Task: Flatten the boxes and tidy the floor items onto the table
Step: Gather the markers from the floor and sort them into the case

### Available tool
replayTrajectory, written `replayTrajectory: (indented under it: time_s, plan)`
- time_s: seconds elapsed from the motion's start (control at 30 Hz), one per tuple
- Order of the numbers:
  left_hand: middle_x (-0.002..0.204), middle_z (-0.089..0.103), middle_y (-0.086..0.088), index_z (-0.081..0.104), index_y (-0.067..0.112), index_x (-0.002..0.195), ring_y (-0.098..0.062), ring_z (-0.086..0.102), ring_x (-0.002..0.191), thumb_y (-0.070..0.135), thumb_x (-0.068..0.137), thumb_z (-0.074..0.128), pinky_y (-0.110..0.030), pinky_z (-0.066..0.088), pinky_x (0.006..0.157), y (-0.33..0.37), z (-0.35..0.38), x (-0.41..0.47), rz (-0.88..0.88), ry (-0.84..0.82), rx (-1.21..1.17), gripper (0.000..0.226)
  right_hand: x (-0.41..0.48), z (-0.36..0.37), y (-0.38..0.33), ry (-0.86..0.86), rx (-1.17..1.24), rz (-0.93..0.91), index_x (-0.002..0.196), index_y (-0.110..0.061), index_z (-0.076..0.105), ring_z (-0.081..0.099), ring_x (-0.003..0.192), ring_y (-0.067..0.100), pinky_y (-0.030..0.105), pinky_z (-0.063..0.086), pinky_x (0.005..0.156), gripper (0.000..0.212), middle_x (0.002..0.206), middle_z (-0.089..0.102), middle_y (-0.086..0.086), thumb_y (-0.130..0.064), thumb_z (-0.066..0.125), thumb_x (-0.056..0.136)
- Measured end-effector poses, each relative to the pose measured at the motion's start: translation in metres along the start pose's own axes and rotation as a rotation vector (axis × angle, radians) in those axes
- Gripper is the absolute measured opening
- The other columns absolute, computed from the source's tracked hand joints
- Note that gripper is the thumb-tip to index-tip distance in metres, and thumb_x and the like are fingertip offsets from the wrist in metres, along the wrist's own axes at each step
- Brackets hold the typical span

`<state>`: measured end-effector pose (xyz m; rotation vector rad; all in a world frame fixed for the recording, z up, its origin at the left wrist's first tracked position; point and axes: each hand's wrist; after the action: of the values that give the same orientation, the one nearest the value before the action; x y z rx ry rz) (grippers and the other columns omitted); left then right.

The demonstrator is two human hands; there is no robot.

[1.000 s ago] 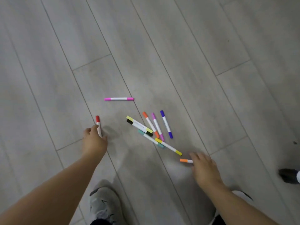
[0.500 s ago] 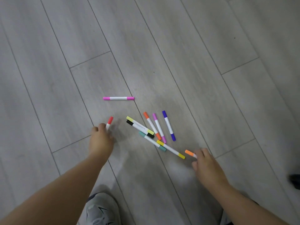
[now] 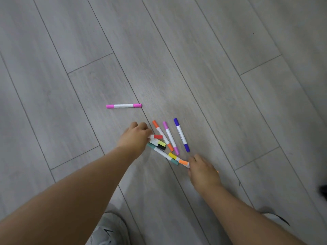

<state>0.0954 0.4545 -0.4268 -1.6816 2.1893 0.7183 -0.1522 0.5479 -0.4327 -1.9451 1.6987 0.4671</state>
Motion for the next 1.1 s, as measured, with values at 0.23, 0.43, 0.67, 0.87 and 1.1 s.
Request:
replayTrajectory:
  time_s: [0.23,0.43,0.67,0.87,1.1]
  plan:
    - [0.127,0.053,0.001,0.052,0.024,0.133,-0.021,0.043,0.112,0.033,0.1,0.053,-0.032,0.04,0.096,-0.01,0.003,-0.025,-0.001,-0.016,0.032,0.034,0.001,-0.032,0.005,-0.166,0.0,0.146,0.112,-0.019,0.056,0.066,0.098,0.029,0.033,0.051,0.075,0.027,0.11,0.064,0.005,-0.032,0.056,0.088]
    - [0.126,0.055,0.0,0.041,0.024,0.139,-0.021,0.049,0.113,0.02,0.101,0.048,-0.032,0.038,0.101,-0.01,0.002,-0.052,-0.084,-0.054,-0.048,0.039,0.015,-0.063,0.004,-0.078,0.045,0.122,0.105,-0.015,0.059,0.063,0.094,0.032,0.032,0.039,0.068,0.021,0.107,0.063,0.008,-0.029,0.046,0.094]
    - [0.114,0.054,0.001,0.046,0.029,0.133,-0.019,0.05,0.097,0.021,0.099,0.053,-0.028,0.04,0.088,-0.001,0.002,-0.044,-0.025,-0.002,-0.106,0.036,0.061,-0.084,-0.016,-0.014,0.124,0.199,0.107,-0.011,0.05,0.063,0.092,0.036,0.032,0.038,0.065,0.013,0.105,0.064,0.014,-0.012,0.047,0.095]
    - [0.118,0.046,-0.001,0.054,0.027,0.131,-0.023,0.054,0.091,0.023,0.098,0.059,-0.031,0.043,0.084,-0.001,0.014,-0.032,0.023,-0.018,-0.033,0.034,0.089,-0.068,-0.035,-0.024,0.204,0.191,0.106,-0.009,0.052,0.062,0.097,0.036,0.033,0.038,0.067,0.022,0.108,0.063,0.014,-0.029,0.053,0.097]
    - [0.124,0.047,-0.002,0.055,0.022,0.128,-0.023,0.051,0.108,0.026,0.096,0.062,-0.034,0.044,0.095,-0.015,0.024,-0.04,-0.014,-0.054,0.017,0.032,0.085,-0.07,-0.036,-0.061,0.094,0.151,0.11,-0.005,0.055,0.06,0.103,0.037,0.036,0.044,0.074,0.037,0.113,0.056,0.015,-0.037,0.055,0.09]
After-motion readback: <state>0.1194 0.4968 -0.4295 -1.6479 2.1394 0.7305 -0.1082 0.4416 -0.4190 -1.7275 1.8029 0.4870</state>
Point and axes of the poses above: each hand's wrist, its own x-axis towards the middle knuckle, its own z-axis out of the palm, y = z × x
